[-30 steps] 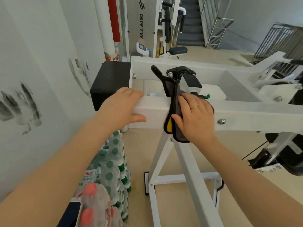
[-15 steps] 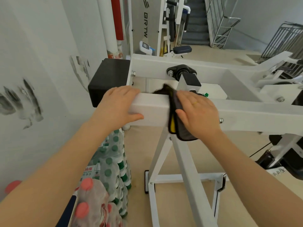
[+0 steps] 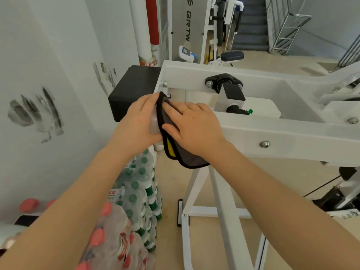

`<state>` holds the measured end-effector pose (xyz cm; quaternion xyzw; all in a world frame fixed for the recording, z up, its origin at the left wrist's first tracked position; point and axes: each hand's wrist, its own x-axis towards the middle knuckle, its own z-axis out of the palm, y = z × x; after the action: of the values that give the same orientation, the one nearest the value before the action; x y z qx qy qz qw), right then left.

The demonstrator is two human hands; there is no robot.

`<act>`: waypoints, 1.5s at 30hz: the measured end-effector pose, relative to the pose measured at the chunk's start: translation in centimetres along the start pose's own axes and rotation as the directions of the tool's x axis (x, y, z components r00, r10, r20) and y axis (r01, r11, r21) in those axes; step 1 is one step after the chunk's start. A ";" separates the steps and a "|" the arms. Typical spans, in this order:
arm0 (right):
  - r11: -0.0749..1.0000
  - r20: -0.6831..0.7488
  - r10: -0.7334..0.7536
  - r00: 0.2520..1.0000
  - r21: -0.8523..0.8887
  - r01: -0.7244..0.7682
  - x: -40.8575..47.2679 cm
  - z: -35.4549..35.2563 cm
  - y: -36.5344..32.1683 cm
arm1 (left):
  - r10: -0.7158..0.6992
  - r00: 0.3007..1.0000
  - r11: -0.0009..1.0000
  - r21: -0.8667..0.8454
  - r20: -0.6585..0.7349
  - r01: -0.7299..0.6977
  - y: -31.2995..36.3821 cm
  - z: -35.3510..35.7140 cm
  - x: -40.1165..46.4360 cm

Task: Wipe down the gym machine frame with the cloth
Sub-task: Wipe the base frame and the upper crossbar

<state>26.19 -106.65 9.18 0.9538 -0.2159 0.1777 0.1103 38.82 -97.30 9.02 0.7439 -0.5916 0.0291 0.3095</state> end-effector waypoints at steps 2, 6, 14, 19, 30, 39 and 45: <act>0.998 0.103 -0.058 0.993 -0.029 0.061 -0.2 -0.6 1.7 | -0.020 0.999 1.000 -0.002 0.049 0.021 -0.3 -0.4 -0.4; 0.992 0.094 0.098 0.991 -0.083 -0.090 -1.6 -0.2 3.1 | -0.039 0.990 0.997 0.078 0.132 0.029 -1.5 -0.7 -0.6; 0.999 0.043 0.025 0.999 -0.034 -0.024 2.2 -0.1 -2.7 | 0.037 0.978 0.992 -0.129 0.206 -0.010 -3.2 -1.4 -0.3; 0.999 0.016 0.019 1.000 -0.026 -0.019 1.7 0.1 -2.2 | 0.017 0.994 0.988 -0.152 0.110 0.000 -2.9 -1.1 0.2; 0.985 -0.234 0.124 0.964 -0.092 -0.149 -9.3 1.6 7.9 | 0.297 0.937 0.930 0.279 -0.182 -0.241 2.5 3.2 0.2; 0.945 -0.326 0.272 0.906 -0.087 -0.315 -8.6 1.8 7.1 | 0.277 0.956 0.852 0.484 -0.094 -0.199 4.7 4.9 0.8; 0.995 -0.320 0.084 0.944 -0.022 -0.097 -7.8 1.9 6.8 | 0.216 0.971 0.883 0.446 -0.106 -0.148 5.4 5.2 0.6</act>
<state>17.10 -110.28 5.33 0.8993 -0.2421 0.3303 0.1533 32.50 -100.94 7.37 0.7307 -0.6121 0.2461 0.1756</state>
